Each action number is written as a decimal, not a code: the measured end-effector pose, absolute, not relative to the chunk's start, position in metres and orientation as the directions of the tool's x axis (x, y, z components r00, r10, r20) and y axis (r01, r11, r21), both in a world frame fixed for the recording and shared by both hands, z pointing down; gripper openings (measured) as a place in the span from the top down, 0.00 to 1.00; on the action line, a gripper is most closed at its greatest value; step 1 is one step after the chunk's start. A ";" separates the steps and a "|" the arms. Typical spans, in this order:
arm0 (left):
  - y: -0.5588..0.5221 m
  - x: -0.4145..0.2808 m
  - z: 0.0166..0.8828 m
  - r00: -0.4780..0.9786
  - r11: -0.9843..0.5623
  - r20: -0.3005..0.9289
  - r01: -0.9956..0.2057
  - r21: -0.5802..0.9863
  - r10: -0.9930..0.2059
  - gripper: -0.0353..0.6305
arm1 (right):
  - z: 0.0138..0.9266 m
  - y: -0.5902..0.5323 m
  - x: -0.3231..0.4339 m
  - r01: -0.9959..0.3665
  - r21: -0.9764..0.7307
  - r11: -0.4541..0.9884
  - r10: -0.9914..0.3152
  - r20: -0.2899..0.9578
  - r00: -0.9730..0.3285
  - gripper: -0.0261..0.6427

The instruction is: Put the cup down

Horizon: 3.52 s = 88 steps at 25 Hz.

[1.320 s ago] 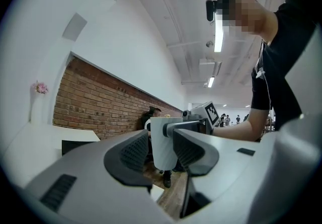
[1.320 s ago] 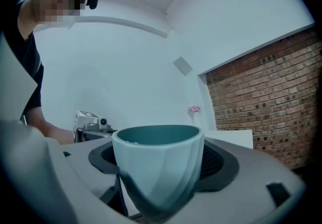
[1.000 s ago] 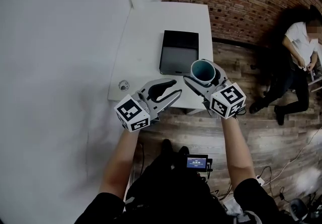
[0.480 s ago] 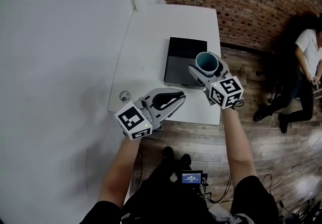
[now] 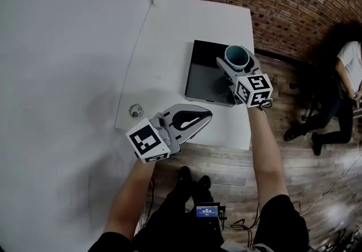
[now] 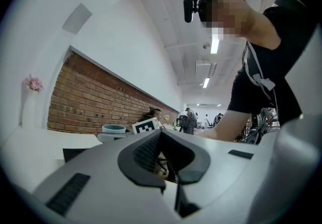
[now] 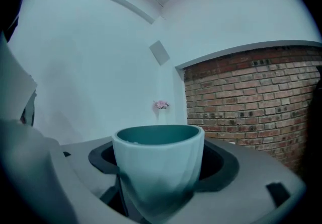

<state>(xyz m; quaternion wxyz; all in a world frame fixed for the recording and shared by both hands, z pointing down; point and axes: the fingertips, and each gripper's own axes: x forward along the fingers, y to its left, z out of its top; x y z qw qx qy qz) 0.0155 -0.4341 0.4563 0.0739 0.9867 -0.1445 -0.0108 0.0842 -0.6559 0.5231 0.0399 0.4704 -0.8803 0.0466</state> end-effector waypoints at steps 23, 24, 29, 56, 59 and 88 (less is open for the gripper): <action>-0.440 -0.006 0.474 0.947 -0.930 -0.036 -0.307 0.203 -0.320 0.94 | 0.547 -0.741 0.088 -0.893 -0.108 0.437 -0.891 0.081 -0.446 0.35; -0.440 -0.006 0.475 0.947 -0.930 -0.036 -0.307 0.204 -0.320 0.94 | 0.546 -0.741 0.088 -0.893 -0.105 0.438 -0.891 0.079 -0.447 0.35; -0.440 -0.008 0.477 0.946 -0.928 -0.040 -0.308 0.208 -0.323 0.94 | 0.548 -0.736 0.089 -0.891 -0.096 0.445 -0.889 0.070 -0.452 0.35; -0.444 -0.008 0.450 0.919 -0.908 -0.059 -0.374 0.191 -0.391 0.94 | 0.496 -0.686 0.124 -0.843 -0.242 0.481 -0.852 0.101 -0.514 0.12; -0.442 -0.005 0.446 0.913 -0.901 -0.041 -0.393 0.186 -0.406 0.94 | 0.477 -0.673 0.129 -0.835 -0.230 0.499 -0.840 0.106 -0.531 0.12; -0.328 0.039 0.413 0.928 -0.923 0.016 -0.372 0.101 -0.373 0.81 | 0.402 -0.368 0.093 -0.616 -0.152 0.773 -0.615 0.057 -0.786 0.79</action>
